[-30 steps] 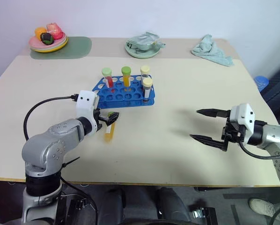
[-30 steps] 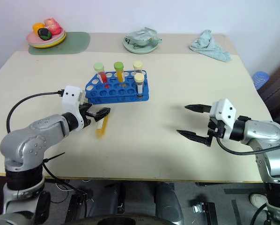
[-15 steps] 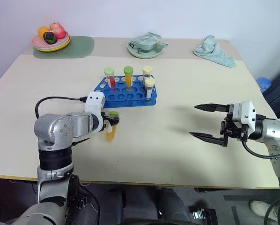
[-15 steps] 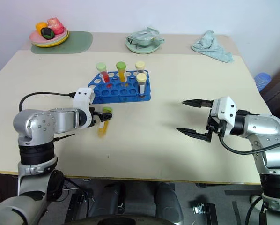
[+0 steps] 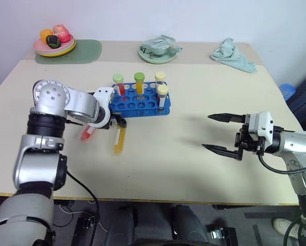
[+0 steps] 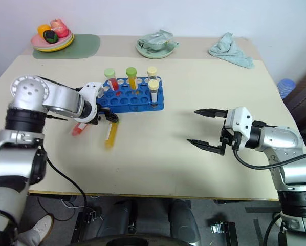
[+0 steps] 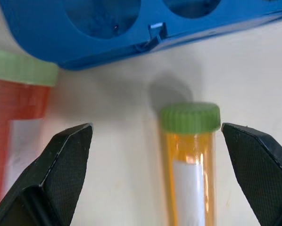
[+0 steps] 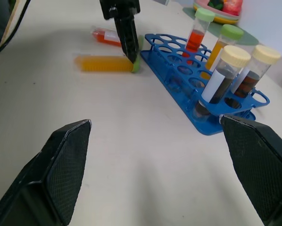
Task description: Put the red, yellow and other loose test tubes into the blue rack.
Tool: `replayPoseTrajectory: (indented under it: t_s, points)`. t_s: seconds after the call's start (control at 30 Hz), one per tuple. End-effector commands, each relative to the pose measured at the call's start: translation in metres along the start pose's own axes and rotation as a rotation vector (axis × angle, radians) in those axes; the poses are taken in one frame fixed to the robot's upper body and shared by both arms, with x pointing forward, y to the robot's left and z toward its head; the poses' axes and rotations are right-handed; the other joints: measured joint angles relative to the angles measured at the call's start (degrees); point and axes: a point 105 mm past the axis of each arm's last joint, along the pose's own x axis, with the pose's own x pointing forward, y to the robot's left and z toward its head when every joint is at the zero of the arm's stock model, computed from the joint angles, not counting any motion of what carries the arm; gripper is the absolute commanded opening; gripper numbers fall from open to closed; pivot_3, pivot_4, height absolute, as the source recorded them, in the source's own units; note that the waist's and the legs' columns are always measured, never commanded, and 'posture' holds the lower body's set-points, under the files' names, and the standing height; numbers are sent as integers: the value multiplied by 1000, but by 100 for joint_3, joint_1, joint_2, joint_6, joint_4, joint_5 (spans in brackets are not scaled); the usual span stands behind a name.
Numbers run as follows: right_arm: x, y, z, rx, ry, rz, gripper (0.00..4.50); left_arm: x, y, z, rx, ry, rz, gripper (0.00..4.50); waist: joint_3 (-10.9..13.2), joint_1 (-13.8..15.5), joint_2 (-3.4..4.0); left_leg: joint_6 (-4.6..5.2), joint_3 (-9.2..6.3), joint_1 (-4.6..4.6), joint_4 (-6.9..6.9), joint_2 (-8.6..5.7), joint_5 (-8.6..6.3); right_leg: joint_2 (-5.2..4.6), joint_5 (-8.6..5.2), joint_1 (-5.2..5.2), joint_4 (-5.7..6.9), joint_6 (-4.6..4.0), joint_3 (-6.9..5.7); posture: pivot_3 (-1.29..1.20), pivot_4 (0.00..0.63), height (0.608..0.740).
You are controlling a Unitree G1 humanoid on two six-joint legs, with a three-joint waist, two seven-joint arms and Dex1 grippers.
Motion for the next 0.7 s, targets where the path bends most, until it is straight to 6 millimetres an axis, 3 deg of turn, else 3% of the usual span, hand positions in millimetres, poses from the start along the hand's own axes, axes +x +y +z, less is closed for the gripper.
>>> replayPoseTrajectory:
  t_s: [0.03,0.3,0.7]
  points:
    - [4,2,13,-35,-44,-17,4465,-14,-7,3,49,17,-22,4500,0,-7,0,-21,0,0,0,0,12,0,0,0,1,0,0,0,150,740]
    - [8,5,10,-21,-54,-32,4465,-21,-14,0,80,49,-40,4500,0,-2,0,-26,6,0,-1,-1,15,1,0,0,0,0,0,0,150,740]
    - [11,3,9,-11,-64,-28,4465,1,-13,-12,-23,42,-20,4500,0,5,-1,-29,17,-2,1,-2,17,1,-1,1,-4,-1,0,0,150,740]
